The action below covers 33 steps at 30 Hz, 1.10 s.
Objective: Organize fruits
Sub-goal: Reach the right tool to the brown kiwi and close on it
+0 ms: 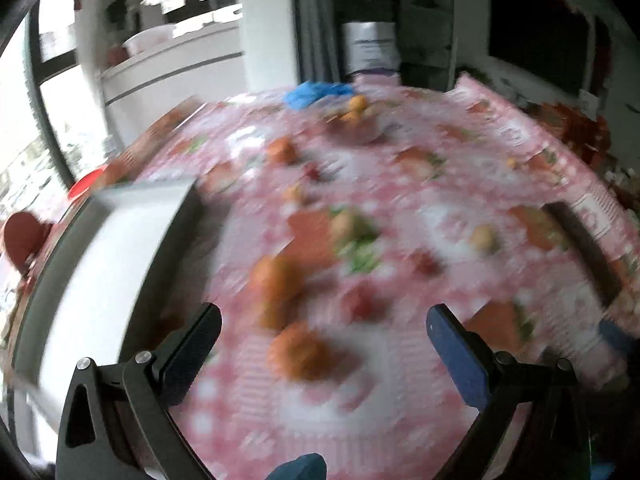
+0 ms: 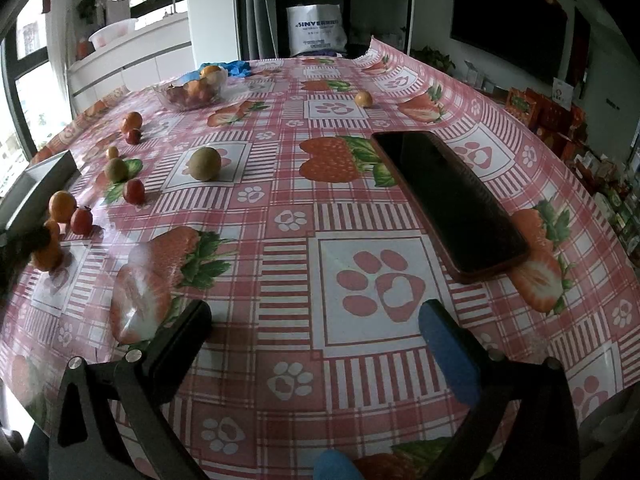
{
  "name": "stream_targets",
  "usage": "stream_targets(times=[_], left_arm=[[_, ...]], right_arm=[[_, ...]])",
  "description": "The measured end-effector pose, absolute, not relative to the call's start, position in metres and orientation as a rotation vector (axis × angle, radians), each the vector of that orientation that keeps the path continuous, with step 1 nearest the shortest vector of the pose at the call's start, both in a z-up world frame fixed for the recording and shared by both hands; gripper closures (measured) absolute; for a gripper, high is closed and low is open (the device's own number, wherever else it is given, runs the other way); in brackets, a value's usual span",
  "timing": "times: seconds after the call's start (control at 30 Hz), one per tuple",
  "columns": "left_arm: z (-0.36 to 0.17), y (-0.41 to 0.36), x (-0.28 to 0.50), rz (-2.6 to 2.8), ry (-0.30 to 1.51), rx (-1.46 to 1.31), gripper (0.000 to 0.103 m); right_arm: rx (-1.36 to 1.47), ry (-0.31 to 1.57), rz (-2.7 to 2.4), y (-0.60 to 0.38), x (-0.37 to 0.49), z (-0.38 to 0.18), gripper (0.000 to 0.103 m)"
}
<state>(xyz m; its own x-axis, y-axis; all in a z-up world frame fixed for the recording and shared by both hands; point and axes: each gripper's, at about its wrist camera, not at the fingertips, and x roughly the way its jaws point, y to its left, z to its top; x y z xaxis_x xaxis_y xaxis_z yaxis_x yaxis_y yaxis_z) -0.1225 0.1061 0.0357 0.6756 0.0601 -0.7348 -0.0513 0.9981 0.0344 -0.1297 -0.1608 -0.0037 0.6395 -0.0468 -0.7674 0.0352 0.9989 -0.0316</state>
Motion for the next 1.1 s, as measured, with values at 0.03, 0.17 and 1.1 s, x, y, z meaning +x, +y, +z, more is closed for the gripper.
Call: stream_targets(times=[0.03,0.17,1.1], left_arm=[[0.029,0.112,-0.126,0.072,0.840,0.003,0.000],[0.003,0.126,-0.124,0.109,0.948,-0.022,0.000],[0.003,0.119,-0.095,0.089,1.034,-0.081,0.016]], right_arm=[[-0.015,0.877,-0.047,-0.161,-0.129,-0.004,0.000],[-0.016,0.889,-0.040,-0.161,-0.130,-0.004,0.000],[-0.051,1.132,0.124,-0.134,-0.065,0.000,0.000]])
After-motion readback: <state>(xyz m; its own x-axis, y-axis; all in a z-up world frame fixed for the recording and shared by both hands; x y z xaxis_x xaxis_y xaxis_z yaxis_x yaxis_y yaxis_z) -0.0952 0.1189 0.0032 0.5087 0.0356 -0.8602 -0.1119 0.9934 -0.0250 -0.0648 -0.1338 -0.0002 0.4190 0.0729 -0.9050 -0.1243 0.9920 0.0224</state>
